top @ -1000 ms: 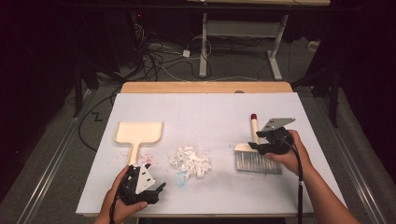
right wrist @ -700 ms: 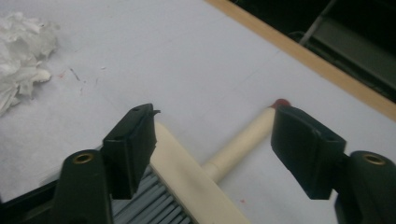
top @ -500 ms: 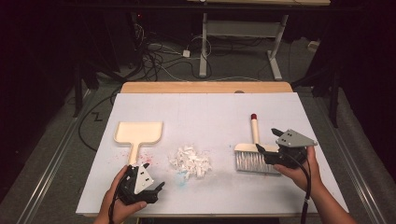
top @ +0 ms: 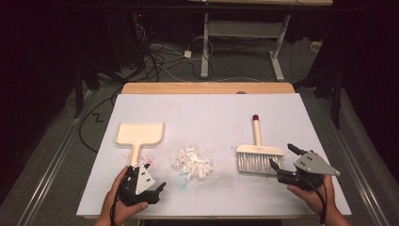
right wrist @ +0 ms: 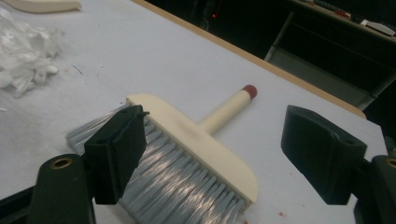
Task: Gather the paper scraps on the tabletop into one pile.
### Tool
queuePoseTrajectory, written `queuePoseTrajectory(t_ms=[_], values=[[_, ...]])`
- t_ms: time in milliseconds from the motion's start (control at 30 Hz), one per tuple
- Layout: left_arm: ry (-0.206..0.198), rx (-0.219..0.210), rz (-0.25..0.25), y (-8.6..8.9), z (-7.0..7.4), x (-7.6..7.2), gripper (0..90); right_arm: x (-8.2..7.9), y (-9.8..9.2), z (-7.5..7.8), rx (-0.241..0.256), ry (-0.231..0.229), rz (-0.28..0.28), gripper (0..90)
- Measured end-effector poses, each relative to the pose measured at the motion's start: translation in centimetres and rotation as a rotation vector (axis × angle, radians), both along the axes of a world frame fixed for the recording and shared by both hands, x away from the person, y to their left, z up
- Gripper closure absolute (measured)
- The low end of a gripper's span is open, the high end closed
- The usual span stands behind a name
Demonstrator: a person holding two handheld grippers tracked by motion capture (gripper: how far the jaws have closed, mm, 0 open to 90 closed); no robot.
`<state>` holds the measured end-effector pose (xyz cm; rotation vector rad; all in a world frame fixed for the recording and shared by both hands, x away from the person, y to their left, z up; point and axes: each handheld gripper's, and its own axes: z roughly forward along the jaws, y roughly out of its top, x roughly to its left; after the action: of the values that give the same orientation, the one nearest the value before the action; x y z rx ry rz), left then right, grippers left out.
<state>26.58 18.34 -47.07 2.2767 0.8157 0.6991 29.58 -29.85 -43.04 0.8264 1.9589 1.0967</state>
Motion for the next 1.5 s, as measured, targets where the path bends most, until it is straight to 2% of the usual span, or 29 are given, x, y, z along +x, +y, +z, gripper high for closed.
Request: queuePoseTrajectory(t_ms=[67,233,267,367,567,800,867,1200,1500], values=[[0.000,0.000,0.003,0.0,0.0,0.1,18.8,-0.4,-0.5,-0.2,-0.008,0.000,-0.015,21.8],[-0.010,0.010,0.000,-0.2,0.0,0.0,18.1,-0.5,-1.0,-0.6,0.015,0.021,-0.019,21.7],[-0.017,0.014,0.001,-0.2,0.0,0.0,17.3,-0.4,-0.9,-0.5,0.005,0.017,-0.023,21.5],[-0.024,0.028,0.002,-0.2,0.0,-0.2,16.1,-0.6,-0.7,-0.1,0.019,-0.004,-0.022,21.0],[-0.030,0.020,-0.003,-0.3,0.1,-0.2,16.1,-1.2,-0.5,-0.1,0.000,-0.008,-0.018,20.9],[-0.020,0.013,0.015,0.0,-0.1,0.2,16.1,-1.0,-0.3,-0.1,0.001,-0.005,-0.004,23.0],[-0.020,0.009,0.020,0.1,0.0,0.3,16.1,-1.0,-0.2,-0.2,-0.011,-0.009,-0.011,22.5],[-0.026,0.009,0.012,-0.2,0.0,0.1,16.1,-1.3,-0.2,0.0,-0.004,-0.022,-0.014,17.0],[-0.027,0.008,0.018,-0.2,0.1,0.2,16.1,-1.1,0.0,-0.2,-0.008,-0.008,-0.012,16.8]])
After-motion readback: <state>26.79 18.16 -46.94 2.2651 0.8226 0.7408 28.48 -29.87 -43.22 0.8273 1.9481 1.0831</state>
